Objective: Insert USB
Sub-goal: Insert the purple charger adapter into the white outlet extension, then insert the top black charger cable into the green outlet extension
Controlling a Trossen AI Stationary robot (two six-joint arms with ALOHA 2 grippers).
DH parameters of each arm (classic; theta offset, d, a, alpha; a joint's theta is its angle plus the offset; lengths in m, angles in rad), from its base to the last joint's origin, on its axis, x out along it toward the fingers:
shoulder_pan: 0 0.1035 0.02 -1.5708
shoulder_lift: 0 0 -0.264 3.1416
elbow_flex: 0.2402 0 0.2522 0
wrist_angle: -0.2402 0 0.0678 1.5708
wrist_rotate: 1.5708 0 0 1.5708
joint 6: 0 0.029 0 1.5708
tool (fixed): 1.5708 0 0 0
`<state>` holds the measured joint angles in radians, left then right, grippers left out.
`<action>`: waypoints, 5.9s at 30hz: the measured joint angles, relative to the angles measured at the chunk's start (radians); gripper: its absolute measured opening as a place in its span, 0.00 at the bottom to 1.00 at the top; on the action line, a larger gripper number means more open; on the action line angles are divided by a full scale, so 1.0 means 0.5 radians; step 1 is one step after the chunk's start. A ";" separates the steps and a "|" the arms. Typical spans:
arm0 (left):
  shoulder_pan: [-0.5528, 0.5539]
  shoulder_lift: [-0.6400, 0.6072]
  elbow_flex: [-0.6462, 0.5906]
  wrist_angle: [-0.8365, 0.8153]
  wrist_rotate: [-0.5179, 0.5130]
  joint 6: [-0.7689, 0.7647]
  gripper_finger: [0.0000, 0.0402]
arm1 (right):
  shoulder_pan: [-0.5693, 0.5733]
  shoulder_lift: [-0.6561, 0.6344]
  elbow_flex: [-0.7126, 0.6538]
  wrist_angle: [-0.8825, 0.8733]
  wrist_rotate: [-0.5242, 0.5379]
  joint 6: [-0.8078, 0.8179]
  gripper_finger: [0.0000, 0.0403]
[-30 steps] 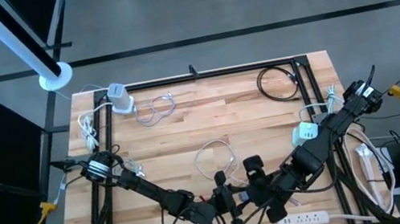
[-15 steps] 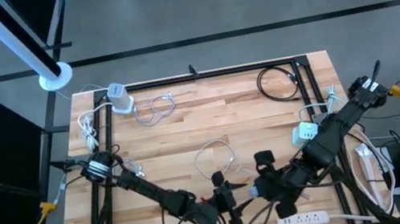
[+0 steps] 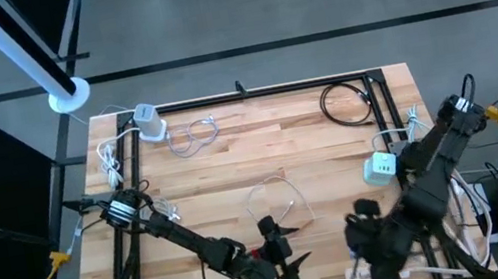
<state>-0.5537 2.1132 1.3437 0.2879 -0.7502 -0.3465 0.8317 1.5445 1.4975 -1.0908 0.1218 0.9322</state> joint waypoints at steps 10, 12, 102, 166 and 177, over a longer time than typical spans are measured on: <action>-0.009 0.000 0.001 -0.041 -0.001 -0.027 0.78 | 0.336 0.199 -0.003 -0.003 -0.010 0.630 0.28; -0.017 0.000 0.001 -0.042 0.000 -0.033 0.78 | 0.346 0.252 -0.004 0.001 -0.025 0.636 0.28; -0.076 -0.051 0.042 -0.206 -0.004 -0.173 0.78 | 0.325 0.594 -0.306 0.232 -0.051 0.262 0.40; -0.187 -0.143 0.157 -1.152 0.481 -1.026 0.78 | -0.699 -0.057 0.011 -0.223 1.123 -1.405 0.51; -0.279 -0.310 0.579 -1.410 -0.578 -0.265 0.78 | -0.922 -0.123 0.023 -0.518 1.045 -1.118 0.49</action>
<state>-0.6933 1.9583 1.6334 -0.4169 -1.0392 -0.4791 0.3707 1.4832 1.5089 -1.3496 0.6445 0.3734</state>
